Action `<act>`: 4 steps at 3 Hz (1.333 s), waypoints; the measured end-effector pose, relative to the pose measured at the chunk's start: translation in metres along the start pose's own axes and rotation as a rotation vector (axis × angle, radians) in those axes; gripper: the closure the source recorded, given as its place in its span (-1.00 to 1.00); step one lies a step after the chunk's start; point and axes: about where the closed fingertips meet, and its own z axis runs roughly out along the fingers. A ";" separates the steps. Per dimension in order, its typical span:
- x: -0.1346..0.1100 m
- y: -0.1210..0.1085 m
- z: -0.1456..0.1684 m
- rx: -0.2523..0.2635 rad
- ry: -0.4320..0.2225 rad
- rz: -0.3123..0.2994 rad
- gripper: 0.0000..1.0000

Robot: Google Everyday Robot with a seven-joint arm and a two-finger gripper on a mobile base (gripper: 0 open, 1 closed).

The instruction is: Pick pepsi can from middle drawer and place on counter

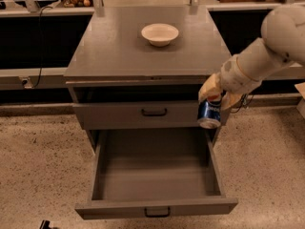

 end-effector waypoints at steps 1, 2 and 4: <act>0.045 -0.027 -0.016 0.044 0.054 0.060 1.00; 0.088 -0.051 -0.026 0.098 0.120 0.133 1.00; 0.105 -0.058 -0.032 0.096 0.121 0.137 1.00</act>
Offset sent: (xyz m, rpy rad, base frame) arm 0.1208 0.0231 0.0895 0.1756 -0.1132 -0.2368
